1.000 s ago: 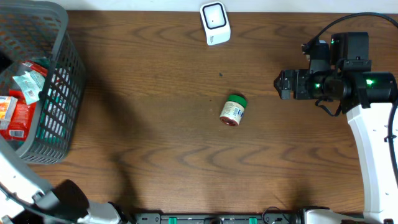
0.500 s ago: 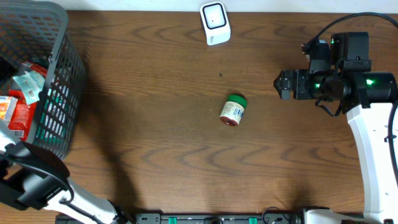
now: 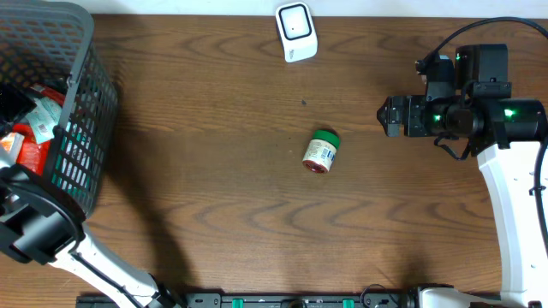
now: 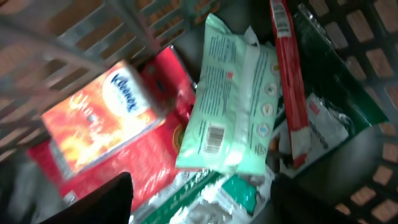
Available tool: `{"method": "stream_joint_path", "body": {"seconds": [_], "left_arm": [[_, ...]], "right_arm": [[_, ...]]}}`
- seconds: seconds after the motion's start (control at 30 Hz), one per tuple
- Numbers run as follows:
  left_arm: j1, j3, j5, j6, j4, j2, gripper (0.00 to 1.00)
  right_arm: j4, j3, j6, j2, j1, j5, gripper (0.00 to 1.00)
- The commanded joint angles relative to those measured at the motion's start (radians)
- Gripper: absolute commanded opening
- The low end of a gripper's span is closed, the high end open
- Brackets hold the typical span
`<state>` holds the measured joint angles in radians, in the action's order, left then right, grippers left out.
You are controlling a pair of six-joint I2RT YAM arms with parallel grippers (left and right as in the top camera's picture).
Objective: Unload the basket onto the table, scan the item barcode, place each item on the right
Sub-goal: 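Return the left gripper into the basket and grasp the mint-green wipes pack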
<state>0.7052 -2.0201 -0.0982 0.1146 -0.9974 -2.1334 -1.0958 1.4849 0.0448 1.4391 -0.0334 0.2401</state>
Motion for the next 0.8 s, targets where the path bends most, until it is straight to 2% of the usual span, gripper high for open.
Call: {"method": "stream_joint_path", "body": {"seconds": [0.0,0.6,0.77], "left_arm": [[0.0,0.005,-0.02,-0.006,0.018,-0.032,0.71],[0.0,0.005,-0.026,-0.006,0.06,-0.15,0.75],[0.0,0.005,-0.084,-0.006,0.072,-0.174,0.75]], "right_arm": [[-0.001,0.011,0.01,0.001,0.006,0.012,0.99],[-0.001,0.011,0.01,0.001,0.006,0.012,0.99],[-0.001,0.011,0.01,0.001,0.006,0.012,0.99]]}}
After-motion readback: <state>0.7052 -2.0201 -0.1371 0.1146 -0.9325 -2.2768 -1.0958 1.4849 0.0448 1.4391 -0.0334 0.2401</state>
